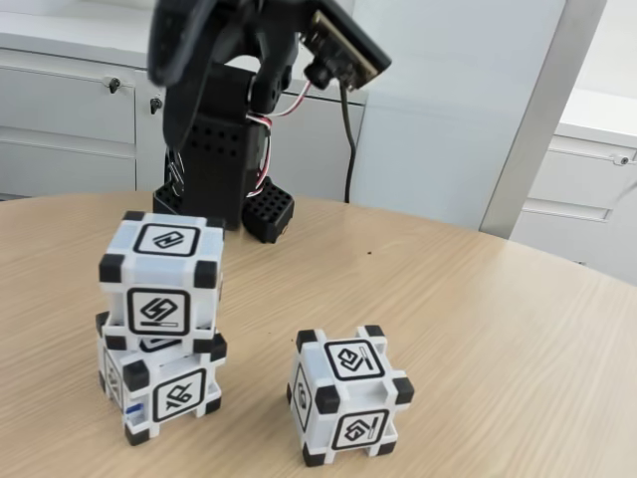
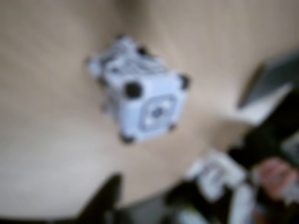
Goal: Stack cubes from left to right.
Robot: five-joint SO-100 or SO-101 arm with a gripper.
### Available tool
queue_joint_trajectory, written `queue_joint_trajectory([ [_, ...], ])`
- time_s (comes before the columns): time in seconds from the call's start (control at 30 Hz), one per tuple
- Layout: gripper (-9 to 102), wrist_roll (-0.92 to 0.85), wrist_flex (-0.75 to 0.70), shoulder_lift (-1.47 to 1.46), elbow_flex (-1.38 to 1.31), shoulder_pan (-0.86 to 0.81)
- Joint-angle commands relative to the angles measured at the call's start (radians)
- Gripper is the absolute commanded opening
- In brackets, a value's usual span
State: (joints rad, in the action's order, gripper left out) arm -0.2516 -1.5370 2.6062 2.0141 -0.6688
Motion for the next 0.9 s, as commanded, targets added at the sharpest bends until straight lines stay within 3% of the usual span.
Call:
queue_joint_trajectory([
  [0.0,41,-0.029,0.008,0.012,-0.025,0.087],
  [0.13,43,-0.029,0.009,0.002,-0.025,0.304],
  [0.43,42,0.164,0.035,-0.012,-0.023,0.676],
  [0.67,38,0.227,0.247,-0.101,0.023,0.699],
  [0.87,37,0.261,0.276,-0.241,0.043,0.699],
])
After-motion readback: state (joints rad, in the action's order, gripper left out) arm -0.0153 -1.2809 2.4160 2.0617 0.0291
